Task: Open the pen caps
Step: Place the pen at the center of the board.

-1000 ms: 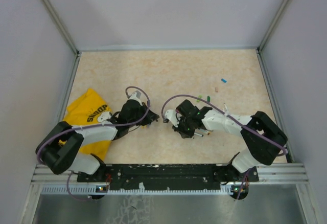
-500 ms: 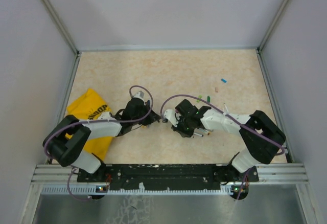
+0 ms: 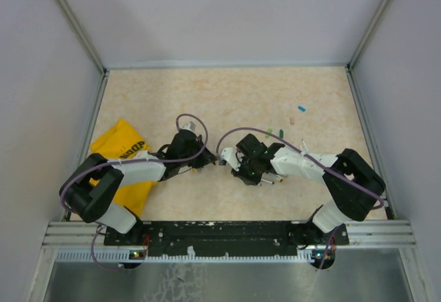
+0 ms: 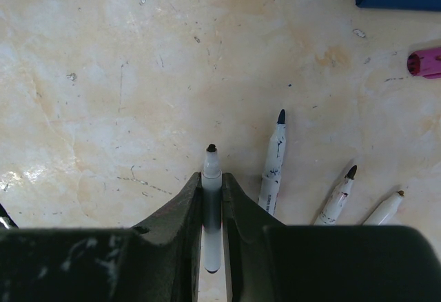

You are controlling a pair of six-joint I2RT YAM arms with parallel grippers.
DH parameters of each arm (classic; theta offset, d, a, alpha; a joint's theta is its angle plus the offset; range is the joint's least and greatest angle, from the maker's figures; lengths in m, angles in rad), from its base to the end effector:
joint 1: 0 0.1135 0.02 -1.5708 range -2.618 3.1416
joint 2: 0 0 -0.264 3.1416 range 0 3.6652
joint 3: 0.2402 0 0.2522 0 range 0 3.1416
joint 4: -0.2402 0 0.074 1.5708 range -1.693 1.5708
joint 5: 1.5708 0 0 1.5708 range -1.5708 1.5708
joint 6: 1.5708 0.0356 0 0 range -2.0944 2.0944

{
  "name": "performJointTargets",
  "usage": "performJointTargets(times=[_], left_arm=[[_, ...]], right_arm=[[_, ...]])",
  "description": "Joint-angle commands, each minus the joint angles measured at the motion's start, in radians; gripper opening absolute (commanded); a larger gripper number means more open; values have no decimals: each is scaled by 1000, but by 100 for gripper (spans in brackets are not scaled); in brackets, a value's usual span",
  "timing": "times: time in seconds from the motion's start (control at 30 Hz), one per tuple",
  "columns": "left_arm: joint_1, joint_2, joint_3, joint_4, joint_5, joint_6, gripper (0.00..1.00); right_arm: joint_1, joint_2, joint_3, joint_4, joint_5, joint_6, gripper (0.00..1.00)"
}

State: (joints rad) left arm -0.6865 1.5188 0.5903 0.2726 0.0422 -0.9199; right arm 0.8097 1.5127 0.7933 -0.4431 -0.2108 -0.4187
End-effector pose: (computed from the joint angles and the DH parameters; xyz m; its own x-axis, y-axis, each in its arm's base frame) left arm 0.2217 -0.1836 0.1501 -0.8102 -0.3637 -0.4597 0.0241 0.7629 -0.6461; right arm 0.1820 0.2018 0.1609 -0.2672 -0.8569 -0.4408 -0.9566 0.2911 0.0140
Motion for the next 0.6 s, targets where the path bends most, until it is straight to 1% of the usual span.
performJointTargets(times=[0.0,0.17,0.57], left_arm=[[4,14,26,-19,-2,8,16],[4,21,33,-27,-4,12,20],[4,23,36,-30,-4,15,27]], right_arm=[[10,9,32,1,21,-14,16],[9,7,34,-1,18,-14,16],[9,6,34,-1,20,-14,17]])
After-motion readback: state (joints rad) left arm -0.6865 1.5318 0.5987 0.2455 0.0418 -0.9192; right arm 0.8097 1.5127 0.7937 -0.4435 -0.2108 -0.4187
